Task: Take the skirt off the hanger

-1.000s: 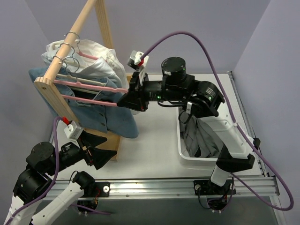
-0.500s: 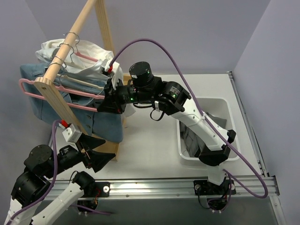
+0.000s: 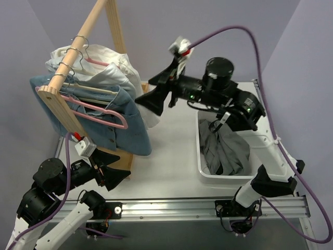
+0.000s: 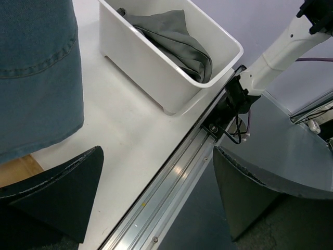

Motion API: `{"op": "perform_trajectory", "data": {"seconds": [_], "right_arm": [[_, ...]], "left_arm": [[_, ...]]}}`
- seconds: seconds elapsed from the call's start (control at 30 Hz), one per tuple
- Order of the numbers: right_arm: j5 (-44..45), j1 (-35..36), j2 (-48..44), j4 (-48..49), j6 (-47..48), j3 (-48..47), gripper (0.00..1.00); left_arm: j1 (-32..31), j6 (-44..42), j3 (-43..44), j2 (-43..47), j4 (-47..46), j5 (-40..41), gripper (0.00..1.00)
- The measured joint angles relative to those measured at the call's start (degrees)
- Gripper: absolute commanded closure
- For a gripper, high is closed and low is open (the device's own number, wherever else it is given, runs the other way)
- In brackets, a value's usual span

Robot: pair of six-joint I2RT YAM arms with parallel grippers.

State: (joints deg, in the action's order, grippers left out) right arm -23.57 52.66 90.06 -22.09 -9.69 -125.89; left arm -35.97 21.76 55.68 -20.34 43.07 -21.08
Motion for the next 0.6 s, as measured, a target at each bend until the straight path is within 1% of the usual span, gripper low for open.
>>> {"op": "perform_trajectory", "data": {"seconds": [0.13,0.17,0.27,0.37,0.47,0.6], "right_arm": [[-1.2,-2.9,0.5,2.7,-0.9,-4.0,0.20],[-1.8,-3.1,1.3,3.2,-1.0,-5.0,0.23],[-4.0,-3.4,4.9,4.3,-1.2,-7.0,0.25],[-6.0,-3.5,9.2,4.4,-1.4,-7.0,0.28],[-7.6,-3.5,13.0,4.3,-2.1,-6.8,0.28],[-9.3,-3.5,16.3,4.3,-2.4,-6.6,0.32]], "left_arm": [[0.0,0.0,0.0,-0.5,-0.1,-0.4,0.05],[0.0,0.0,0.0,-0.6,-0.2,-0.4,0.05],[0.0,0.0,0.1,-0.6,-0.2,-0.5,0.05],[0.0,-0.2,0.2,-0.6,-0.1,-0.6,0.05],[0.0,-1.0,0.6,-0.6,0.0,-0.6,0.05],[0.0,-1.6,1.1,-0.7,0.1,-0.7,0.05]]}}
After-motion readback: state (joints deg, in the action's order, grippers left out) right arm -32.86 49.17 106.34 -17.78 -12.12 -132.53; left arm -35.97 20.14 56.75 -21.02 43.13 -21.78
